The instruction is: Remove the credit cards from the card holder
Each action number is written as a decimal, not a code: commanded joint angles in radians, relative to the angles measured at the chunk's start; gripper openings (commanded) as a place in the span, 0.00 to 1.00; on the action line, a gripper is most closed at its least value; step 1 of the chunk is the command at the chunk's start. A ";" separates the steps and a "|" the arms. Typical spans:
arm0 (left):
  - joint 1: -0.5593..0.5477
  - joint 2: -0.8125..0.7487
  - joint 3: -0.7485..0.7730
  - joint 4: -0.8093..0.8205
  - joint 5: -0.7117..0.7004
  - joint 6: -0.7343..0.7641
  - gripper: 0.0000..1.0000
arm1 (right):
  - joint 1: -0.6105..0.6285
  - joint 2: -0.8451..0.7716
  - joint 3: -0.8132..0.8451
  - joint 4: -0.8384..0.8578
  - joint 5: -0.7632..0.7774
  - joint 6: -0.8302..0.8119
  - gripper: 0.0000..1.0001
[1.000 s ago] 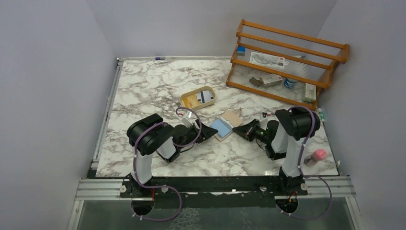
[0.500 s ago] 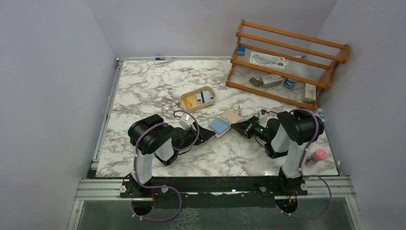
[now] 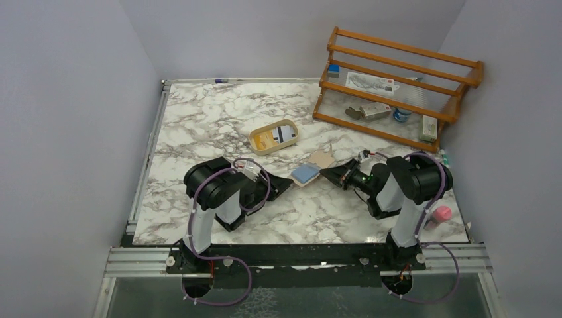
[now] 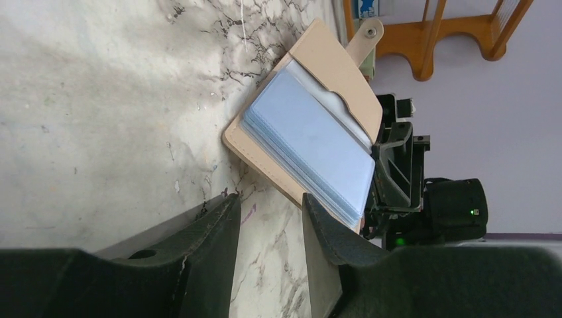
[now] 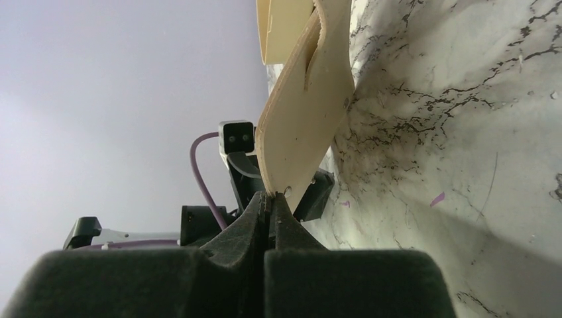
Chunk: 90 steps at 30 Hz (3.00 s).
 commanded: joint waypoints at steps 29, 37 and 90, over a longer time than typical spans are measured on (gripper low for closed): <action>-0.080 0.014 -0.080 0.251 -0.277 -0.316 0.29 | 0.008 0.005 0.002 0.274 -0.057 -0.010 0.01; -0.090 0.018 -0.006 0.251 -0.284 -0.350 0.28 | 0.009 -0.004 -0.001 0.274 -0.066 -0.021 0.01; -0.230 -0.013 0.095 0.050 -0.316 -0.486 0.00 | 0.010 -0.010 0.000 0.273 -0.101 -0.047 0.01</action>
